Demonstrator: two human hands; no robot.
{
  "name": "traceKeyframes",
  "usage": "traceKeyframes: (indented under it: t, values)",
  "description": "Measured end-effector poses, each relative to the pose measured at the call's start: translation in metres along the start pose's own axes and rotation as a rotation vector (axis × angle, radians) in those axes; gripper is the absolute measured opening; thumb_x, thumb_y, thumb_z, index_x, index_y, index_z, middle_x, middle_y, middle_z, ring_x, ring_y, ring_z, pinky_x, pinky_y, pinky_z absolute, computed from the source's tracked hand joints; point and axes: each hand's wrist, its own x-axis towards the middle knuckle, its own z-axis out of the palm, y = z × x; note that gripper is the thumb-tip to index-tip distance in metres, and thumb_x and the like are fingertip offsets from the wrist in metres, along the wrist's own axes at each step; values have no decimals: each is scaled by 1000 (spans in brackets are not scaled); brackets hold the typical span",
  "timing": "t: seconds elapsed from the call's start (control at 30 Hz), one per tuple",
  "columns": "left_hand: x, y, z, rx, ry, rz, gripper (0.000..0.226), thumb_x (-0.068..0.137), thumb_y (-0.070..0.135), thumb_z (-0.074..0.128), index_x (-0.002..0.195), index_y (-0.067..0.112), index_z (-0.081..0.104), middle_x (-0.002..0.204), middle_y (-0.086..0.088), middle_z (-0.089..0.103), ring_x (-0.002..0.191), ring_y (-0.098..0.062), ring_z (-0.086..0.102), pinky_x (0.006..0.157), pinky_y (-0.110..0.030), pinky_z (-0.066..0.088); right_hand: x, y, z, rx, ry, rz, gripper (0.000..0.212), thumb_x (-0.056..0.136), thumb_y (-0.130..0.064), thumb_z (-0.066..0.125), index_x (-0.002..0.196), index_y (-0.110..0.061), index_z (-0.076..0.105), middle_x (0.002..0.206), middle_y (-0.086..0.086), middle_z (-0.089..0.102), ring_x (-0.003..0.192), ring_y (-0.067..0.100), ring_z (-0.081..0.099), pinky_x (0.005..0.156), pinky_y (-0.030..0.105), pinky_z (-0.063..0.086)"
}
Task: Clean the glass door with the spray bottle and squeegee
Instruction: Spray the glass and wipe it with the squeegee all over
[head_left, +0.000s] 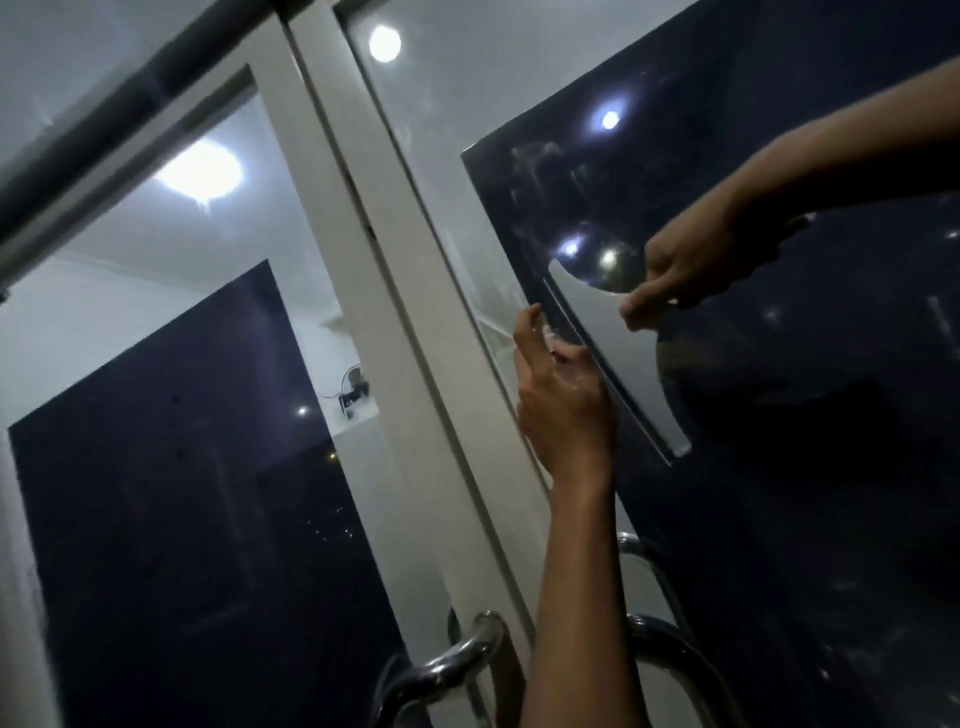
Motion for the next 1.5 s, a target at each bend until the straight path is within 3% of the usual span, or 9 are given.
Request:
traceKeyframes:
  t: [0.17, 0.23, 0.4, 0.5, 0.6, 0.77, 1.17, 1.4, 1.5]
  values:
    - [-4, -3, -3, 42, -21, -16, 42, 105, 22, 41, 146, 31, 39, 121, -3, 62, 77, -12, 56, 63, -28, 47, 22, -3, 33, -41, -41, -77, 62, 96, -67, 38, 94, -14, 71, 63, 5, 56, 40, 13, 44, 41, 21, 42]
    - [-7, -9, -5, 57, -32, -27, 41, 105, 23, 40, 145, 32, 39, 121, -2, 62, 79, -14, 59, 64, -31, 50, 32, -2, 49, -74, -26, -112, 53, 96, -67, 36, 89, -28, 71, 77, 6, 68, 59, 17, 59, 63, 32, 60]
    - [-11, -17, -2, 46, -50, -45, 40, 105, 24, 40, 144, 33, 40, 113, -3, 63, 80, -19, 62, 68, -39, 55, 33, 46, 77, -149, 80, -128, 52, 96, -69, 24, 72, -37, 56, 119, -11, 69, 85, 4, 63, 71, 21, 47]
    - [-16, -17, 2, 47, -47, -57, 40, 104, 24, 41, 143, 33, 42, 109, -4, 65, 79, -20, 60, 66, -39, 52, 15, 87, 78, -155, 104, -62, 57, 78, -82, 11, 69, -50, 57, 67, -39, 58, 65, -6, 55, 66, 22, 40]
    - [-20, -21, 7, 52, -45, -68, 40, 103, 22, 42, 142, 31, 43, 105, -6, 65, 74, -17, 55, 61, -32, 42, -7, 124, 79, -162, 139, -36, 54, 82, -79, 11, 76, -50, 56, 53, -56, 39, 58, -10, 52, 60, 14, 33]
    - [-25, -19, 7, 44, -36, -53, 40, 102, 21, 42, 141, 29, 43, 102, -3, 64, 66, -4, 48, 53, -17, 31, -28, 150, 77, -68, 218, -8, 55, 74, -86, 13, 74, -54, 58, 61, -45, 48, 70, -12, 52, 68, 22, 40]
    - [-36, -8, 8, 61, -49, -49, 41, 104, 22, 42, 144, 27, 40, 104, -6, 65, 66, -3, 51, 51, -20, 36, 34, 45, 125, -195, 122, -244, 56, 96, -73, 20, 70, -38, 55, 75, -15, 53, 68, 1, 50, 70, 32, 43]
    - [-49, -12, 15, 51, -74, -90, 40, 105, 23, 41, 144, 28, 40, 94, -2, 61, 65, -8, 54, 51, -21, 40, 10, 129, 110, -163, 81, -67, 58, 88, -81, 15, 102, -41, 54, 121, -3, 65, 106, 19, 60, 96, 44, 48]
    - [-53, -11, 17, 64, -87, -96, 40, 105, 24, 40, 145, 28, 39, 93, -1, 61, 62, -9, 54, 51, -17, 36, -17, 178, 98, -193, 122, 51, 70, 83, -83, 10, 127, -50, 54, 119, -12, 63, 105, 15, 59, 90, 41, 47]
